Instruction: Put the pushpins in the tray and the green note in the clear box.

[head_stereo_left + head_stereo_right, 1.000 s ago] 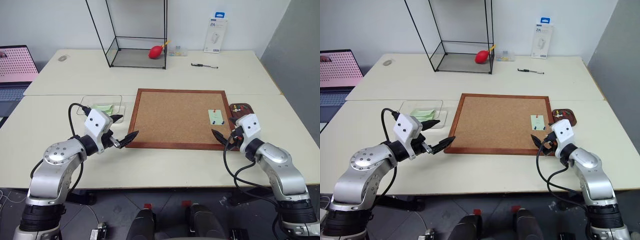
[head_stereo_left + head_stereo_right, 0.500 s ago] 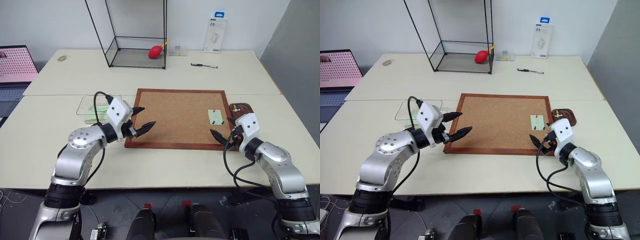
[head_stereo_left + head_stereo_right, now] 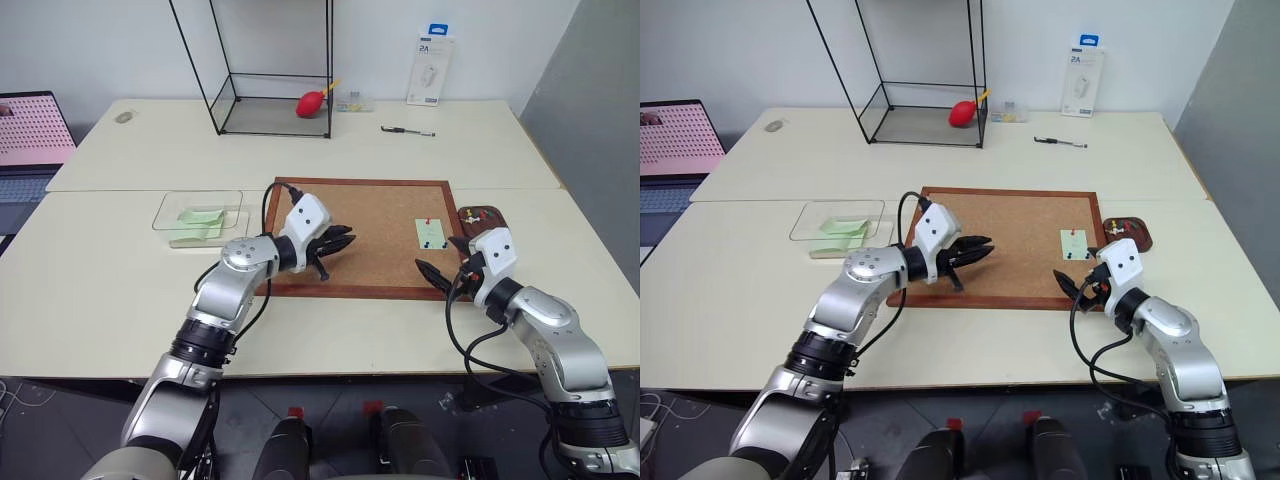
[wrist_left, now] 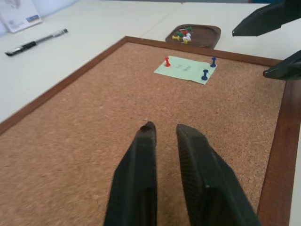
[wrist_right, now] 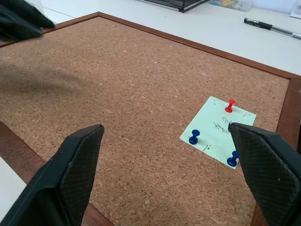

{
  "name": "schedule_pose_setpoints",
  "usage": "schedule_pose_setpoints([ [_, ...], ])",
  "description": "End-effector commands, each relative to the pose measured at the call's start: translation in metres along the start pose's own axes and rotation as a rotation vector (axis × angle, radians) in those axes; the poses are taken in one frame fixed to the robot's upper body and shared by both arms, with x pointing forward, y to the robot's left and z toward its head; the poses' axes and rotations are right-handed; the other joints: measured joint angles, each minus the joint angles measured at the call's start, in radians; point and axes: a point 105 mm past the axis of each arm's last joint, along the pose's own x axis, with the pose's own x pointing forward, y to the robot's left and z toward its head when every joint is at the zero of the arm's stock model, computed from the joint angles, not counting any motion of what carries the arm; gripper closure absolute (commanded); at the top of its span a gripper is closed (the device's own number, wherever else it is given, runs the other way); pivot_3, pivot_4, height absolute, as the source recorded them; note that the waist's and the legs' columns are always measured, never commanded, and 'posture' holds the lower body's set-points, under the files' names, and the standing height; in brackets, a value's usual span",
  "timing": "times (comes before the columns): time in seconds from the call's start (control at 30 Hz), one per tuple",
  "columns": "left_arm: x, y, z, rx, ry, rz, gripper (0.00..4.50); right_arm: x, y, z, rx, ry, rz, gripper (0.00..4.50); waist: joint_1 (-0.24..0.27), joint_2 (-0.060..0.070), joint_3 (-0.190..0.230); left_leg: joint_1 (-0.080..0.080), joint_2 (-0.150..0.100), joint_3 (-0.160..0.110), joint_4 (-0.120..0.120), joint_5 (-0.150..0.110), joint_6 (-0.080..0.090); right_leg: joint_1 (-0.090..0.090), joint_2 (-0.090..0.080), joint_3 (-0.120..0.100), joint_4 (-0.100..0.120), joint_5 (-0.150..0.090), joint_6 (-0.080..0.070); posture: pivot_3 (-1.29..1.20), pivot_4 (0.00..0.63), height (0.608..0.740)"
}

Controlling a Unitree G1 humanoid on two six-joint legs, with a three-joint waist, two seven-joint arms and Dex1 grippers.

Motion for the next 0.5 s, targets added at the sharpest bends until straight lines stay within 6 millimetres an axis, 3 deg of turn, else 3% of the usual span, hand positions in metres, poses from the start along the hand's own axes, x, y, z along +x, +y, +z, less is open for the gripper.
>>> schedule_pose_setpoints([
  [0.03, 0.017, -0.006, 0.003, 0.022, -0.016, -0.048, 4.46, 0.003, 0.001, 0.018, -0.001, -0.046, 0.010, 0.00, 0.000, 0.000, 0.000, 0.000, 0.000, 0.000, 0.000, 0.000, 0.000, 0.000, 0.000, 0.000, 0.000, 0.000, 0.000, 0.00, 0.150, 0.740],
  [0.27, 0.036, -0.007, -0.013, -0.015, 0.027, -0.060, 4.46, 0.012, -0.010, 0.024, 0.049, -0.039, -0.013, 0.00, -0.002, 0.000, 0.000, 0.000, 0.000, 0.000, 0.000, 0.000, 0.000, 0.000, 0.000, 0.000, 0.000, 0.000, 0.000, 0.00, 0.150, 0.740],
  [0.37, 0.039, -0.010, -0.029, -0.024, 0.081, -0.077, 4.46, 0.020, -0.018, 0.029, 0.084, -0.037, -0.034, 0.00, -0.002, 0.000, 0.000, 0.000, 0.000, 0.000, 0.000, 0.000, 0.000, 0.000, 0.000, 0.000, 0.000, 0.000, 0.000, 0.00, 0.150, 0.740],
  [0.5, 0.041, -0.012, -0.035, -0.023, 0.089, -0.081, 4.46, 0.036, -0.035, 0.033, 0.113, -0.025, -0.081, 0.00, -0.002, 0.000, 0.000, 0.001, 0.000, 0.000, 0.000, 0.000, 0.000, 0.000, 0.000, 0.000, 0.000, 0.001, 0.000, 0.00, 0.150, 0.740],
])
